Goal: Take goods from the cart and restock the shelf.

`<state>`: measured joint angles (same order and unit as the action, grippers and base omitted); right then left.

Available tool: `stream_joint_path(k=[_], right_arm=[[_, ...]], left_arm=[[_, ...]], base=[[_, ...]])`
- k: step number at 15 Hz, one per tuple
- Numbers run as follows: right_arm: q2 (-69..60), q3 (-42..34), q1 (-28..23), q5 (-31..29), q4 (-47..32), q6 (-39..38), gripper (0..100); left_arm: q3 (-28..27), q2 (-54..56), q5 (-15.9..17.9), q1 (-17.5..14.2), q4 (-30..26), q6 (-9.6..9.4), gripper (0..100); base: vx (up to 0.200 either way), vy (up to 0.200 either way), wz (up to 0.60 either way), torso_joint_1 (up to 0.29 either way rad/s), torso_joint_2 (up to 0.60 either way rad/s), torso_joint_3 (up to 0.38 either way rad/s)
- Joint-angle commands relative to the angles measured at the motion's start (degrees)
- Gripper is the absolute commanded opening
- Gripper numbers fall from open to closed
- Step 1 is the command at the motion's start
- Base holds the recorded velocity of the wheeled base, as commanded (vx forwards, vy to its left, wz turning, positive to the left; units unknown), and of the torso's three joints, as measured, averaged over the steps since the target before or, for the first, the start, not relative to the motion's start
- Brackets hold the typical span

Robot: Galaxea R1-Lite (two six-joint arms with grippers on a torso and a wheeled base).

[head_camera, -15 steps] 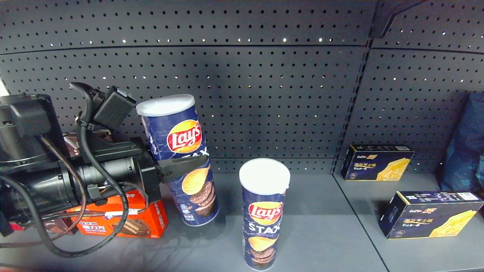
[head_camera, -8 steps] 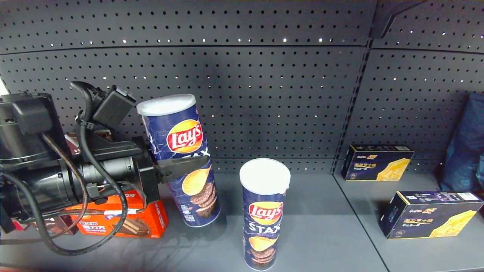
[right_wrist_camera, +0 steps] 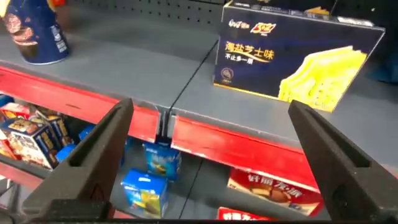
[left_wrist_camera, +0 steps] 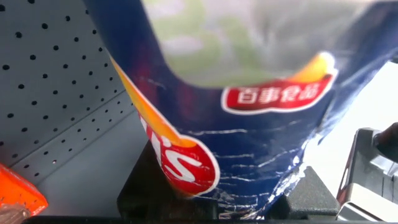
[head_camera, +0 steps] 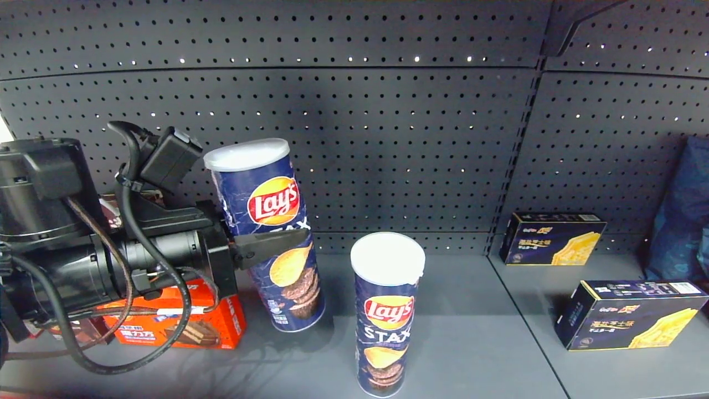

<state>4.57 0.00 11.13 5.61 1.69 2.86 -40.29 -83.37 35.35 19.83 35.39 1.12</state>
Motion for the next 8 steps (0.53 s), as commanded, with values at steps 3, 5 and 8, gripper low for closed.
stream_joint_path(k=[3,5,8], right_arm=[[0.4,0.0,-0.1,-1.9,-1.7,-3.0,100],[0.4,0.0,-0.1,-2.0,-1.7,-3.0,100],[0.4,0.0,-0.1,-1.9,-1.7,-3.0,100]], left_arm=[[-0.5,-0.6,0.0,-0.2,-0.1,0.11,0],[-1.3,-0.9,0.0,-0.2,0.0,0.02,0],[-1.8,-1.1,-0.8,-0.1,0.3,-0.33,0]], base=[[0.000,0.000,0.00,0.000,0.00,0.000],[0.000,0.000,0.00,0.000,0.00,0.000],[0.000,0.000,0.00,0.000,0.00,0.000]])
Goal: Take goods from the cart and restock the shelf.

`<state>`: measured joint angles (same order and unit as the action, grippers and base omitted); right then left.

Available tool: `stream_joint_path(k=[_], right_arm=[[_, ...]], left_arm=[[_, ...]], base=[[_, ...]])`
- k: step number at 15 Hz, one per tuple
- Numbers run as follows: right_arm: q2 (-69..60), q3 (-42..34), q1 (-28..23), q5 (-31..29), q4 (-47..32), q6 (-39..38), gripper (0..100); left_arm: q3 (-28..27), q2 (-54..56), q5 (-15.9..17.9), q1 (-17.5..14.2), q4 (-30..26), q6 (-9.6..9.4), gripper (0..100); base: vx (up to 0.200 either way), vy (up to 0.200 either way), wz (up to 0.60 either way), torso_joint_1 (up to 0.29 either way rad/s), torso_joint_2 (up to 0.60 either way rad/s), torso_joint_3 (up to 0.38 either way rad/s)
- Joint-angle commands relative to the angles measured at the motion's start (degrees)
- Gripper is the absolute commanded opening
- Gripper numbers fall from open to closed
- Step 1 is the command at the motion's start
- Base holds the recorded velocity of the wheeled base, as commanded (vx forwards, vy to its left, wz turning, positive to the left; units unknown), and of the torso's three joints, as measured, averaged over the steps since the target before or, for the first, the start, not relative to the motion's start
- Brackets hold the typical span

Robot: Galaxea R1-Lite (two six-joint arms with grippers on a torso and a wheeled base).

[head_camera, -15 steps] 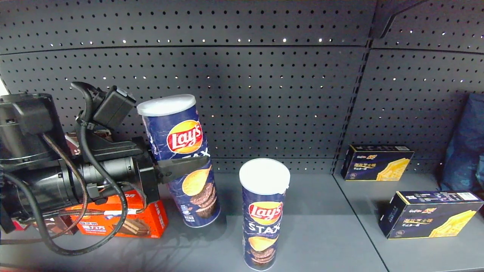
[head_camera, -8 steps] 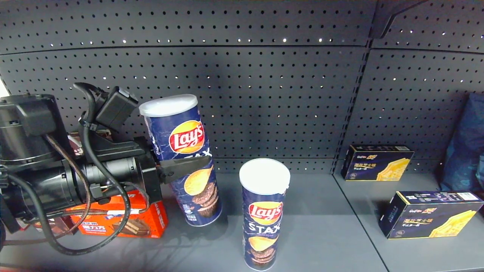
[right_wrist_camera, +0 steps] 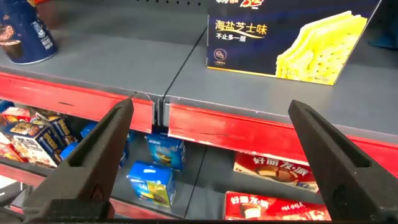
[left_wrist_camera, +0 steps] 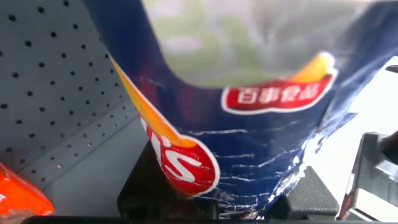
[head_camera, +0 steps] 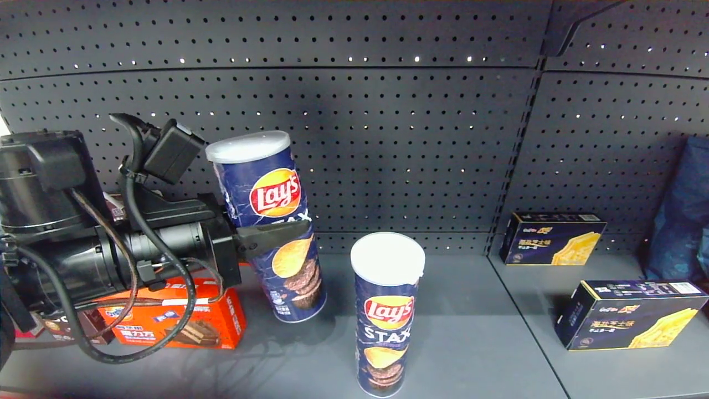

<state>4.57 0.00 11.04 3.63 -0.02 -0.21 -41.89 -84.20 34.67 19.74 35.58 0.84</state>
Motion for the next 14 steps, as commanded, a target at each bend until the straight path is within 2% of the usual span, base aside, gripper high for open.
stream_joint_path(k=[1,3,4,5,6,7,8,9,10,11,12,13,14], right_arm=[[0.4,0.0,0.0,0.0,0.0,0.0,100],[0.4,0.0,0.0,0.0,0.0,0.0,100],[0.4,0.0,0.0,0.0,-0.1,0.0,100],[0.4,0.0,0.0,0.0,0.0,0.0,100],[0.4,0.0,0.0,0.0,-0.1,0.0,100],[0.4,0.0,0.0,0.0,0.0,0.0,100],[0.4,0.0,0.0,0.1,0.0,0.0,100],[0.4,0.0,0.0,0.0,-0.1,0.0,100],[0.4,0.0,0.0,0.1,-0.1,0.0,100],[0.4,0.0,0.0,0.0,0.0,-0.1,100],[0.4,0.0,0.0,0.0,0.0,0.0,100],[0.4,0.0,0.0,0.1,0.0,0.0,100],[0.4,0.0,0.0,0.1,0.0,0.0,100]], left_arm=[[-1.4,-0.5,-0.6,0.0,0.0,-1.19,0],[-3.7,-1.6,-0.1,0.5,0.1,-1.46,0],[-5.0,-2.5,1.3,0.5,0.1,-1.37,0],[-7.1,-3.1,4.2,0.4,-0.3,-1.46,0],[-8.1,-5.0,4.9,0.5,-0.3,-2.07,0],[-9.2,-7.6,5.2,0.4,-0.3,-3.83,0],[-9.4,-8.3,5.3,0.4,-0.3,-4.18,0],[-11.6,-11.2,5.8,0.3,-0.4,-5.41,0],[-13.1,-13.1,6.8,0.5,-0.7,-5.50,0],[-15.5,-14.9,8.4,0.5,-2.0,-5.85,0],[-15.8,-14.9,8.5,0.5,-2.2,-5.85,0],[-19.4,-17.1,11.2,0.1,-5.5,-5.94,0],[-23.2,-19.8,12.1,0.1,-7.4,-6.64,0]], base=[[0.000,0.000,0.00,0.000,0.00,0.000],[0.000,0.000,0.00,0.000,0.00,0.000],[0.000,0.000,0.00,0.000,0.00,0.000],[0.000,0.000,0.00,0.000,0.00,0.000],[0.000,0.000,0.00,0.000,0.00,0.000],[0.000,0.000,0.00,0.000,0.00,0.000],[0.000,0.000,0.00,0.000,0.00,0.000],[0.000,0.000,0.00,0.000,0.00,0.000],[0.000,0.000,0.00,0.000,0.00,0.000],[0.000,0.000,0.00,0.000,0.00,0.000],[0.000,0.000,0.00,0.000,0.00,0.000],[0.000,0.000,0.00,0.000,0.00,0.000],[0.000,0.000,0.00,0.000,0.00,0.000]])
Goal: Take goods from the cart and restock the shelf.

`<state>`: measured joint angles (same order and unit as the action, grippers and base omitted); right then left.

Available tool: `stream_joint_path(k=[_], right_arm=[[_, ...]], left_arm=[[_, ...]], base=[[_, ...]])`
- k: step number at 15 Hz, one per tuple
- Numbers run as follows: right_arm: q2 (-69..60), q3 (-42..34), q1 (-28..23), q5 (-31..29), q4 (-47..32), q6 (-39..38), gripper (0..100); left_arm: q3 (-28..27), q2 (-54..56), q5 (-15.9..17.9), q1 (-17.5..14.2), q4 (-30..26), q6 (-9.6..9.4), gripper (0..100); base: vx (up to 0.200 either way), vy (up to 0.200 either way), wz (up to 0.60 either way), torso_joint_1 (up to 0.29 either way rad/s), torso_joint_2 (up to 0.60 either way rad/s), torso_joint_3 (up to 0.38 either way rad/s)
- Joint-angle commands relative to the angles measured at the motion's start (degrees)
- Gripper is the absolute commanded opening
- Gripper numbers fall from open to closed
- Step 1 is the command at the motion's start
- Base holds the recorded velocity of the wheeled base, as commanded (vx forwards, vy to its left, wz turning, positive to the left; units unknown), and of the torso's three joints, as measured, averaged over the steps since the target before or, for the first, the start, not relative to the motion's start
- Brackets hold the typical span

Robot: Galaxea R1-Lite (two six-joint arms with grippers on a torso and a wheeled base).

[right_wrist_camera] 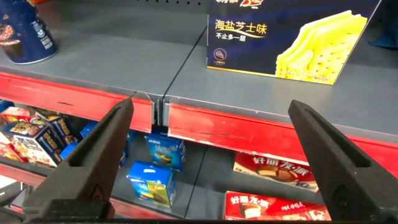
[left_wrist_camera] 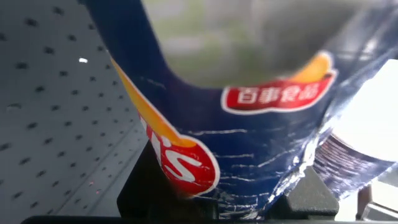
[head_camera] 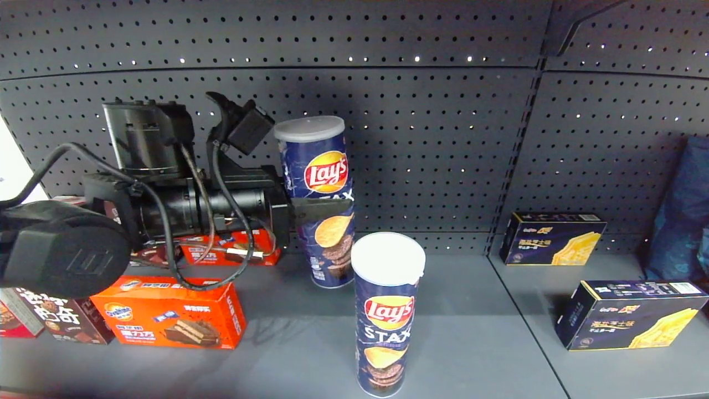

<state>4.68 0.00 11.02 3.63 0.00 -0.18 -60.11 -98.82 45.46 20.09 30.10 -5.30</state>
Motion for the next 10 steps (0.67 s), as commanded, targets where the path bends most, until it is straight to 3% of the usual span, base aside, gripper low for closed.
stream_joint_path(k=[1,2,5,6,10], right_arm=[[0.2,0.0,0.1,0.0,0.0,0.0,100],[0.2,0.0,0.1,0.1,0.0,0.0,100],[0.2,0.0,0.1,0.1,-0.1,0.0,100],[0.2,0.0,0.1,0.1,0.0,-0.1,100],[0.2,0.0,0.1,0.0,0.0,0.0,100]], left_arm=[[-6.2,-6.2,1.5,-0.1,-2.1,-1.11,0],[-8.4,-9.1,1.8,-0.1,-2.0,-2.87,0],[-10.6,-13.1,4.4,-0.2,-1.9,-4.54,0],[-12.2,-15.4,5.7,-0.4,-1.9,-6.56,0],[-15.6,-19.7,5.9,-0.1,-1.9,-8.76,0]], base=[[0.000,0.000,0.00,0.000,0.00,0.000],[0.000,0.000,0.00,0.000,0.00,0.000],[0.000,0.000,0.00,0.000,0.00,0.000],[0.000,0.000,0.00,0.000,0.00,0.000],[0.000,0.000,0.00,0.000,0.00,0.000]])
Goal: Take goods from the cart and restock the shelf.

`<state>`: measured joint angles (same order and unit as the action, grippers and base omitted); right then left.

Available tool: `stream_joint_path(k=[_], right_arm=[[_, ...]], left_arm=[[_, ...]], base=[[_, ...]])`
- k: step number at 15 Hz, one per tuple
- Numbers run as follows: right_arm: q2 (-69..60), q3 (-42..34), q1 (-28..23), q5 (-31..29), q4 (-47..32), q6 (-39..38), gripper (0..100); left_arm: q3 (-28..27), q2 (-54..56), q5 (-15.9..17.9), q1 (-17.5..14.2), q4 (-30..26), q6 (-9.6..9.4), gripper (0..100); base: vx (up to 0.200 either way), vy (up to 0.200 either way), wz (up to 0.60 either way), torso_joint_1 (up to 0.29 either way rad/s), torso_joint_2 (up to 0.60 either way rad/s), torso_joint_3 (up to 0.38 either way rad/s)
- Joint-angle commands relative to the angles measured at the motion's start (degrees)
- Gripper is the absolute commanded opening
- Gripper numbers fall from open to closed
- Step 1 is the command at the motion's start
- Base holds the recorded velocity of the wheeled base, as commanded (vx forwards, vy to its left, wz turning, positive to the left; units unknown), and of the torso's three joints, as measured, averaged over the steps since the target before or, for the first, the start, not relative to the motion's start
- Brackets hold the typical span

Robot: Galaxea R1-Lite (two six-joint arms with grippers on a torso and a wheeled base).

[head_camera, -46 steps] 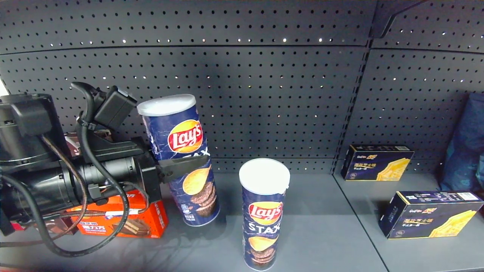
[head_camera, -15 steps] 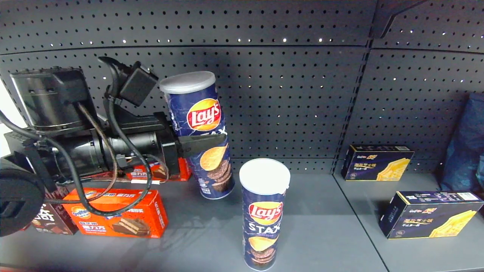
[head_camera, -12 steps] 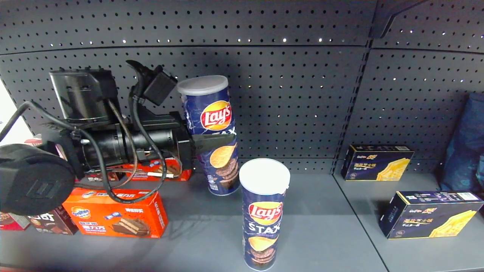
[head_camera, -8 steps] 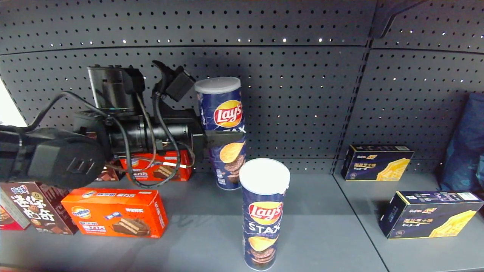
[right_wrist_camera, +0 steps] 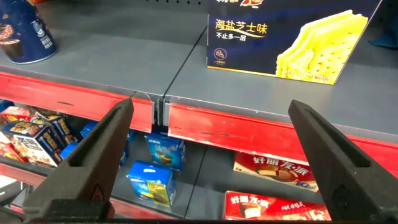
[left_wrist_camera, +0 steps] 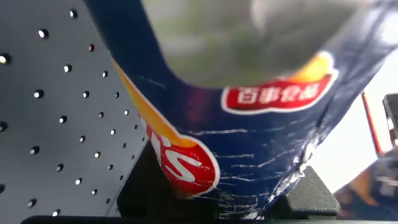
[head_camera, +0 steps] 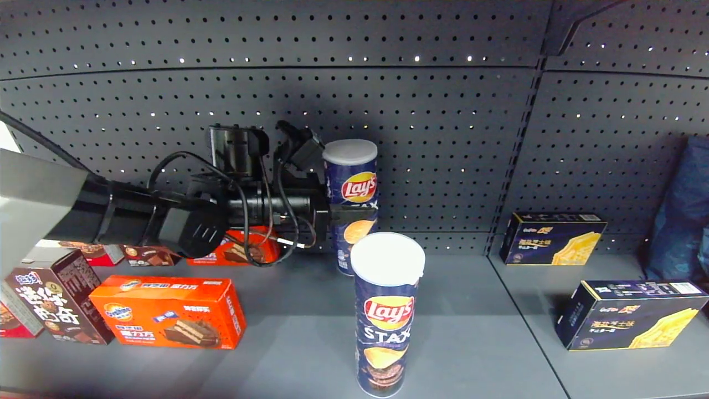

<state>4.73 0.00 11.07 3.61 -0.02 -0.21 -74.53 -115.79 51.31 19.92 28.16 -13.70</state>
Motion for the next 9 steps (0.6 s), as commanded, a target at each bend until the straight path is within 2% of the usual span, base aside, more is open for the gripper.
stream_joint_path(k=[1,2,9], right_arm=[[0.2,0.0,0.0,0.1,-0.1,-0.1,100],[0.2,0.0,0.0,0.1,-0.1,0.0,100],[0.2,0.0,0.0,0.0,0.0,0.0,100]], left_arm=[[-1.4,-3.2,0.0,0.1,0.0,-0.89,0],[-2.1,-4.4,0.0,0.1,0.0,-1.50,0],[-5.9,-8.5,0.2,0.7,0.0,-1.50,0]], base=[[0.000,0.000,0.00,0.000,0.00,0.000],[0.000,0.000,0.00,0.000,0.00,0.000],[0.000,0.000,0.00,0.000,0.00,0.000]])
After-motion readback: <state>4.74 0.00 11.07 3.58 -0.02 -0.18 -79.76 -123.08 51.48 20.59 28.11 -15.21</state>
